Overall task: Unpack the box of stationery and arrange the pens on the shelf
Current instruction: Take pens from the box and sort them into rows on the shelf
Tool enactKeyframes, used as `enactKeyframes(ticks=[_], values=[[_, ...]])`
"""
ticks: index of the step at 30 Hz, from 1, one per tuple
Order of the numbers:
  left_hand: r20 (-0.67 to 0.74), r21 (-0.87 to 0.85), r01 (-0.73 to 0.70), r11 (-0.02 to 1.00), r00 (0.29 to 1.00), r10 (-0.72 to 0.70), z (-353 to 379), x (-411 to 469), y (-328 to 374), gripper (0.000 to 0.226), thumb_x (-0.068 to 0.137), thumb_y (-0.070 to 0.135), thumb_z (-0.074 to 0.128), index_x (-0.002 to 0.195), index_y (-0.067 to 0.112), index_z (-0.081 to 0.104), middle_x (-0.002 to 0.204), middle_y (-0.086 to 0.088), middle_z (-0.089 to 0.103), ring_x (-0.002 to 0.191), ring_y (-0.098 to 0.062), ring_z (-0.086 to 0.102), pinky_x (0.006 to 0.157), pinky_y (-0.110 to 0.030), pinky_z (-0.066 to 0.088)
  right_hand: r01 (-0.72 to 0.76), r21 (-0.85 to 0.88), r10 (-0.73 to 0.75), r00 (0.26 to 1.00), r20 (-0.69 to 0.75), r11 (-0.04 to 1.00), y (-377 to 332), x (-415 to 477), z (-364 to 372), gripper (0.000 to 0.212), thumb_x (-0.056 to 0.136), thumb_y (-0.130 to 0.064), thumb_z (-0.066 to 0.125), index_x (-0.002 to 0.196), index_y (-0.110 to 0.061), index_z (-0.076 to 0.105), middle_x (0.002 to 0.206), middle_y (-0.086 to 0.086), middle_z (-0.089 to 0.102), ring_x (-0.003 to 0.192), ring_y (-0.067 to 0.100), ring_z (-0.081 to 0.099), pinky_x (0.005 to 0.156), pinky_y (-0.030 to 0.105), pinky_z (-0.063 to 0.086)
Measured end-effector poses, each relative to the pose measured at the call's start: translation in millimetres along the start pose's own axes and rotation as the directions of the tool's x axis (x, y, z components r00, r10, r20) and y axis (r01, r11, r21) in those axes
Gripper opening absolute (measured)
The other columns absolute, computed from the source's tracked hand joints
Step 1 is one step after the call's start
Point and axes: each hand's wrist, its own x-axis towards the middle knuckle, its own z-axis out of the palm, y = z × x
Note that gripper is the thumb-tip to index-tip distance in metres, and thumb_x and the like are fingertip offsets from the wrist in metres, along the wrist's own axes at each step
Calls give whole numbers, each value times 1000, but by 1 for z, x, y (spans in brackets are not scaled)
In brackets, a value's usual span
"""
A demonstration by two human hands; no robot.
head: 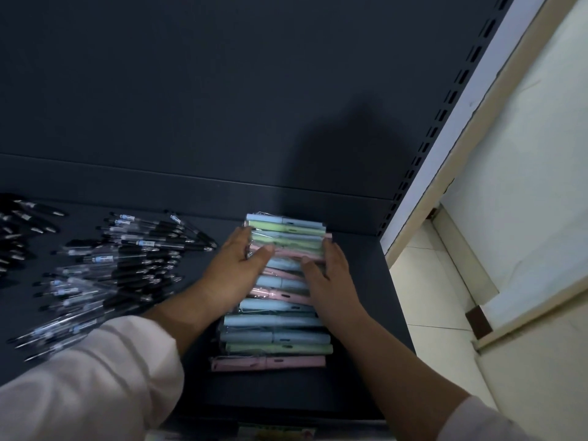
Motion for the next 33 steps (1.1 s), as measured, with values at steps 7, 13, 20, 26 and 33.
enactKeyframes(ticks=[7,13,20,26,33], values=[[-13,-227,123,966,992,-129,-14,30,14,73,88,56,50,148,23,23,143,7,38,129,-19,44,99,-28,39,-63,54,65,998,-22,997,-9,32,-23,68,96,-45,44,151,-16,18,158,0,16,145,13,16,118,30,16],[114,-225,251,941,966,-231,-8,63,15,72,93,55,40,151,23,13,156,3,20,142,-19,22,111,-34,18,-150,71,139,980,141,986,-12,64,-22,75,93,-52,46,152,-14,17,158,1,18,142,14,24,109,21,17],[137,-245,238,940,968,-210,-8,68,9,71,93,55,41,151,27,13,156,4,20,143,-19,20,115,-37,17,-95,85,78,980,181,992,-14,62,-21,74,94,-48,47,152,-18,14,159,-2,15,143,11,20,106,17,17],[170,386,-120,915,984,58,-20,38,25,76,85,68,33,150,34,12,159,8,0,146,-15,-6,119,-42,3,155,-212,-114,975,192,965,-24,41,-36,60,98,-45,38,151,-22,22,160,1,5,147,13,4,111,19,7],[315,822,-330,464,942,112,-9,-18,15,88,74,68,-11,151,27,3,159,4,-5,145,-16,-12,118,-41,1,378,-572,-167,907,387,728,-20,1,-17,57,100,-43,28,151,-19,18,160,5,7,147,26,-2,120,36,-1]])
